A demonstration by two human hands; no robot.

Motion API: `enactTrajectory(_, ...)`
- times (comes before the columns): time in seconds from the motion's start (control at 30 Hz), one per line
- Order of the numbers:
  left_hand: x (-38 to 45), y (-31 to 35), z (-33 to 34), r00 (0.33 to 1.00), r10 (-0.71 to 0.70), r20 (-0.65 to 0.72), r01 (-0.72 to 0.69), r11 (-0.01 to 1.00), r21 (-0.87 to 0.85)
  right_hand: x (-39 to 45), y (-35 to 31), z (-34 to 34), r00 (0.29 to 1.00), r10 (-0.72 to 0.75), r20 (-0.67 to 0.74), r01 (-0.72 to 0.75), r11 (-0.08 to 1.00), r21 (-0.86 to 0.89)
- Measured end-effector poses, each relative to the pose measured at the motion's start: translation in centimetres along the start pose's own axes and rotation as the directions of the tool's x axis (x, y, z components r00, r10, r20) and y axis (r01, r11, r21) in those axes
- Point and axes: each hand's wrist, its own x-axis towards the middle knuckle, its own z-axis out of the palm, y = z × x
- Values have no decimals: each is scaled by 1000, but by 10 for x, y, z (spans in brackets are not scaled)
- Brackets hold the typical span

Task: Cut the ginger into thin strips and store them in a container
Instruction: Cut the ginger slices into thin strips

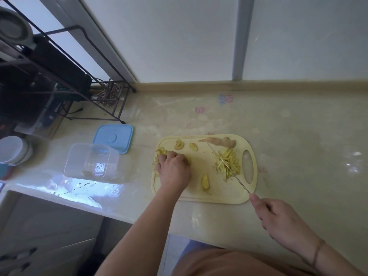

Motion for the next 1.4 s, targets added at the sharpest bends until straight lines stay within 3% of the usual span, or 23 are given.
enactTrajectory(0.17,0,4,-2,999,44,25,-46,996,77,-1,-1,2,1000,1,-4,-1,1000,5)
enactTrajectory(0.3,8,6,-5,994,-42,105,47,998,-41,-1,-3,4,1000,-5,5,5,1000,3)
enactTrajectory(0.37,7,7,-6,996,23,84,-21,1000,-21,-2,-4,4,1000,-3,10,3,1000,-2)
enactTrajectory(0.43,3,8,-9,991,106,80,-96,988,-121,-1,-4,4,1000,-2,8,2,1000,-6)
enactTrajectory(0.57,-14,14,-19,970,112,214,26,831,-556,1,-3,3,1000,5,6,-6,1000,8)
enactTrajectory(0.67,-26,12,-13,966,-72,248,231,670,-706,2,-4,5,1000,15,19,-15,1000,27)
enactTrajectory(0.77,-34,9,-2,920,-195,341,392,507,-768,3,-4,7,1000,13,26,-13,1000,19)
enactTrajectory(0.8,-36,8,2,912,-211,351,409,507,-758,2,-5,7,999,9,30,-9,1000,12)
enactTrajectory(0.87,-41,7,10,928,-209,308,369,622,-690,2,-5,8,999,8,42,-8,1000,2)
enactTrajectory(0.93,-45,6,12,963,-146,227,255,772,-583,1,-7,8,999,11,49,-10,1000,-13)
enactTrajectory(1.0,-48,7,13,982,-70,175,150,849,-506,1,-8,8,998,13,54,-11,1000,-28)
enactTrajectory(1.2,-48,9,11,982,-78,172,155,851,-501,-2,-9,14,988,78,134,-87,994,64)
enactTrajectory(1.3,-51,8,14,990,-16,141,86,856,-509,-5,-11,22,970,139,200,-166,978,129)
enactTrajectory(1.4,-57,1,17,990,107,91,-50,875,-482,-8,-9,29,975,127,181,-151,980,127)
